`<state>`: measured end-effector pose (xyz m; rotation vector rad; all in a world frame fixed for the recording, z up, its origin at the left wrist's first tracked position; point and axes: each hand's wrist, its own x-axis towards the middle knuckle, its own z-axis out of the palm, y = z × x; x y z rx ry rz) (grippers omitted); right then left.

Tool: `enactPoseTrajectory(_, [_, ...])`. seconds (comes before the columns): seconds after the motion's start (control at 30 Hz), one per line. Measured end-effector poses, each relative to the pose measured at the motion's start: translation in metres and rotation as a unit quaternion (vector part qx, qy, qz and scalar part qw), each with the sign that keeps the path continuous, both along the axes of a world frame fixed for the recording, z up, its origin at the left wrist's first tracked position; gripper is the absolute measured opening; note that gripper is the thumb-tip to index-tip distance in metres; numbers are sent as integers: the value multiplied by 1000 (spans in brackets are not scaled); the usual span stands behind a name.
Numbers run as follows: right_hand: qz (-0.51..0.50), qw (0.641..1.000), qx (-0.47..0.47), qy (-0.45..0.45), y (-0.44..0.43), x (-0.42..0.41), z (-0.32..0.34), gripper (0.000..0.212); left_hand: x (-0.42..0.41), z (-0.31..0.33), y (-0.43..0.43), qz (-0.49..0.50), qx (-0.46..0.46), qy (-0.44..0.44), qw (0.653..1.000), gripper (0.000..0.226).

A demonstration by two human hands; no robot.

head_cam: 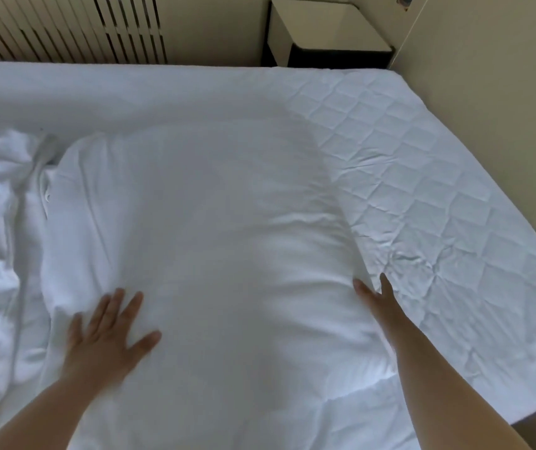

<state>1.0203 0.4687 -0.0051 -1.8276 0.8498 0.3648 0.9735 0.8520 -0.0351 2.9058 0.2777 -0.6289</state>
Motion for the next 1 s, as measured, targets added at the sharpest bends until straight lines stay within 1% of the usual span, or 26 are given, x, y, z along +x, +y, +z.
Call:
enactPoseTrajectory(0.03, [16,1000,7,-1,0,7,-3,82,3,-1,0,0,8,30,1000,73])
enactPoseTrajectory(0.1, [48,999,8,13,-3,16,-7,87,8,-6,-2,-10,18,42,999,74])
enactPoseTrajectory(0.13, [60,998,11,18,-5,19,-8,86,10,-5,-5,-11,24,49,998,74])
enactPoseTrajectory(0.17, [72,997,19,13,-7,22,-8,77,11,-5,-7,-9,29,57,998,74])
enactPoseTrajectory(0.23, [91,995,36,2,-4,23,0,46,13,-3,-9,-7,39,70,997,75])
enactPoseTrajectory(0.27, [99,994,39,0,-2,23,4,37,14,-1,-9,-9,42,79,996,75])
enactPoseTrajectory(0.37, [114,992,34,-32,5,18,21,26,17,11,-12,-8,40,117,992,74])
enactPoseTrajectory(0.4, [122,991,29,-51,8,17,27,25,20,19,-14,-3,37,120,992,73])
enactPoseTrajectory(0.43, [132,989,24,-67,13,15,35,24,24,28,-17,8,30,105,994,71])
enactPoseTrajectory(0.47, [147,986,17,-80,18,13,41,22,29,39,-23,27,15,67,997,67])
enactPoseTrajectory(0.5, [165,982,5,-91,26,12,48,20,36,51,-33,51,-18,12,998,60])
enactPoseTrajectory(0.53, [188,977,-24,-102,34,11,53,17,45,64,-47,73,-70,-52,994,51])
enactPoseTrajectory(0.57, [211,970,-56,-108,45,9,59,15,54,80,-66,88,-136,-112,980,44])
enactPoseTrajectory(0.6, [235,961,-91,-115,55,6,64,14,63,97,-88,90,-205,-150,963,41])
enactPoseTrajectory(0.63, [261,950,-127,-117,67,2,70,16,74,116,-113,70,-258,-154,951,42])
enactPoseTrajectory(0.67, [291,936,-157,-121,77,-2,74,18,83,134,-138,36,-290,-134,947,47])
enactPoseTrajectory(0.7, [317,921,-183,-129,88,-8,78,22,93,147,-161,3,-299,-104,948,56])
enactPoseTrajectory(0.73, [338,908,-202,-139,97,-13,81,26,103,156,-181,-22,-285,-77,955,66])
enactPoseTrajectory(0.77, [353,900,-206,-150,104,-18,83,29,112,161,-194,-35,-250,-57,966,76])
enactPoseTrajectory(0.87, [372,882,-224,-183,117,-27,81,35,127,151,-213,-38,-118,-13,992,98])
enactPoseTrajectory(0.9, [373,868,-249,-212,123,-29,79,36,128,144,-215,-47,-60,5,997,99])
enactPoseTrajectory(0.93, [370,844,-300,-246,129,-28,75,25,127,137,-217,-62,-2,11,998,94])
enactPoseTrajectory(0.97, [356,839,-301,-280,131,-29,77,18,126,131,-218,-77,40,4,996,84])
enactPoseTrajectory(1.0, [354,815,-334,-314,132,-28,75,35,125,126,-218,-95,63,-16,993,70])
